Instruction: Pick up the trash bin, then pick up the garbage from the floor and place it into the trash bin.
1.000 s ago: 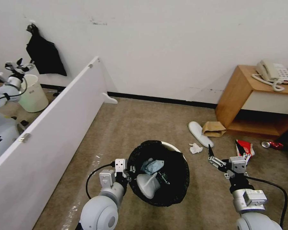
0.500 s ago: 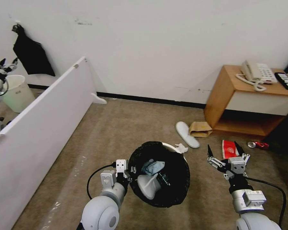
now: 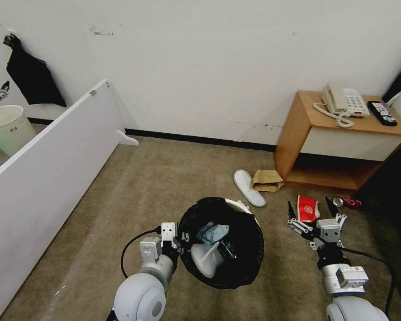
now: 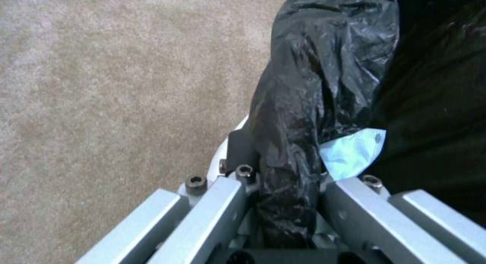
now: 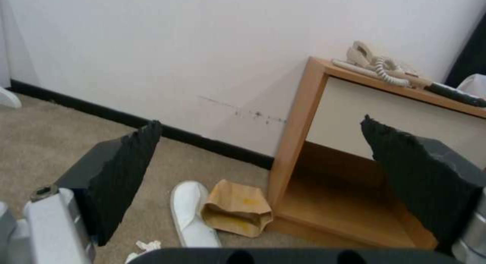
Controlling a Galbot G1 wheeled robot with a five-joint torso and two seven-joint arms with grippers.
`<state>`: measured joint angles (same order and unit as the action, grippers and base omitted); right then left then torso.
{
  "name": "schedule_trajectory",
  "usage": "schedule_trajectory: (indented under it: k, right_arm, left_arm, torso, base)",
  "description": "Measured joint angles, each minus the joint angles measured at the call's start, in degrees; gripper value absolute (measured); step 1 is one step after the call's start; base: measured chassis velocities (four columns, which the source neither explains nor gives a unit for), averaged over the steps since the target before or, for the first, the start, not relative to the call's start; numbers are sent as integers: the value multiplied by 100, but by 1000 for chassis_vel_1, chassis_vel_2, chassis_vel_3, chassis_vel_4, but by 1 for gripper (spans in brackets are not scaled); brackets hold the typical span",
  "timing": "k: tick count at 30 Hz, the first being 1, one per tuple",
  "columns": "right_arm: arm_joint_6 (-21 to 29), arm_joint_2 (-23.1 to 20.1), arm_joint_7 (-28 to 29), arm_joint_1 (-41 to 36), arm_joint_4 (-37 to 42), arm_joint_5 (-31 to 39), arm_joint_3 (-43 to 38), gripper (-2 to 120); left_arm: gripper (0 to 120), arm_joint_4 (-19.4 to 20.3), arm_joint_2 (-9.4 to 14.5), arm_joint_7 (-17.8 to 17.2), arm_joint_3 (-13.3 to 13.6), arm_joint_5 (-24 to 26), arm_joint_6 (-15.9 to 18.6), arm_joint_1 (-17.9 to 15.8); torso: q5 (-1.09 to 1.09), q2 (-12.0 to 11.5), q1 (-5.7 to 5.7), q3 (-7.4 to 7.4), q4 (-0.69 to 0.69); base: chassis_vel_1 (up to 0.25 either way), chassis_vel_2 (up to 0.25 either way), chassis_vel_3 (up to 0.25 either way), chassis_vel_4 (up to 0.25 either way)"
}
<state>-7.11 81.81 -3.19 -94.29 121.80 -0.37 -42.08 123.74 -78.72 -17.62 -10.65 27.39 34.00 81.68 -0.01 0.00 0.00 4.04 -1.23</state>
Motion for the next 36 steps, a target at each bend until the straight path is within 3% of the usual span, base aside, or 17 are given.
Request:
schedule_trajectory:
  k: [36]
  right_arm:
    - [-101,123,17,26,-100,-162,89,100]
  left_arm:
    - [2,-50,5,39,-27,-20,-79,-28]
  torso:
    - [1,1,0,1,0]
  base:
    - [0,0,0,0]
